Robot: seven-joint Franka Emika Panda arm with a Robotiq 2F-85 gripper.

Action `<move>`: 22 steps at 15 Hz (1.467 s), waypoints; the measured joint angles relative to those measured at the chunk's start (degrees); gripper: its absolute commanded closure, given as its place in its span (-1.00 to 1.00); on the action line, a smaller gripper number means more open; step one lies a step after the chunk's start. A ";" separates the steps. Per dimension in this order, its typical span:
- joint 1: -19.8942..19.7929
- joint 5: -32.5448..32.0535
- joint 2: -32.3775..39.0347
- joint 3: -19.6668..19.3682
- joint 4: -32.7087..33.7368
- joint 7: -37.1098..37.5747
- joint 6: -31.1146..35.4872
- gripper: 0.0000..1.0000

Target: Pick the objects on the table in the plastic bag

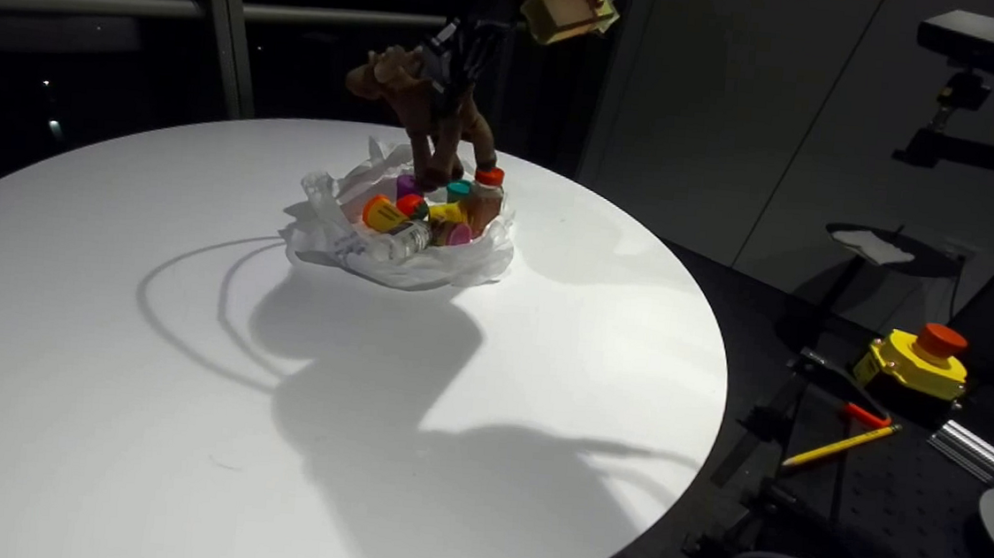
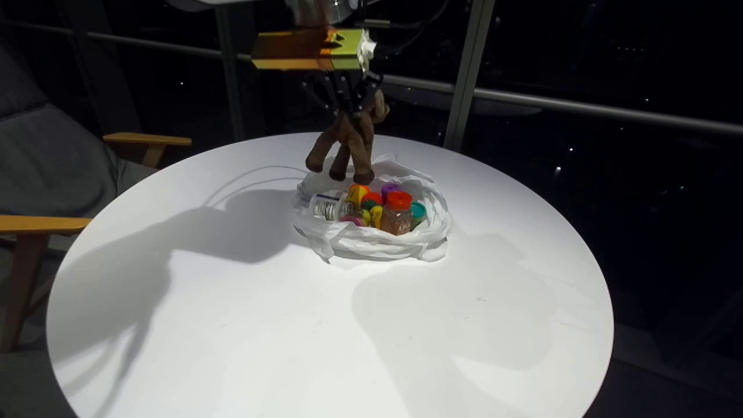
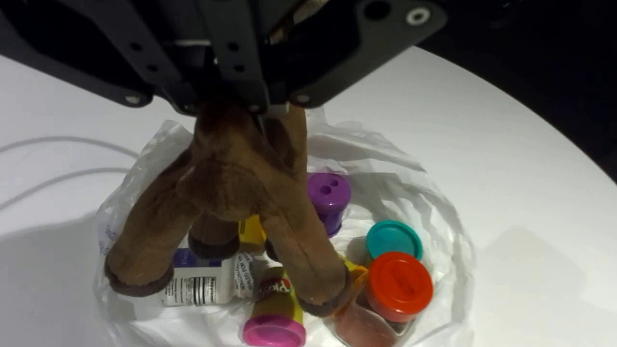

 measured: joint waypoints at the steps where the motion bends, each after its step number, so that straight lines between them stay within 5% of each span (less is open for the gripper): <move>1: -1.46 2.76 1.52 1.63 0.22 -3.16 1.17 0.93; 8: -14.59 17.64 11.17 18.18 5.71 -24.67 2.75 0.93; 21: -12.27 9.03 16.42 8.95 9.12 -26.47 3.47 0.92; 22: -12.01 7.87 16.48 8.68 9.08 -26.58 3.79 0.46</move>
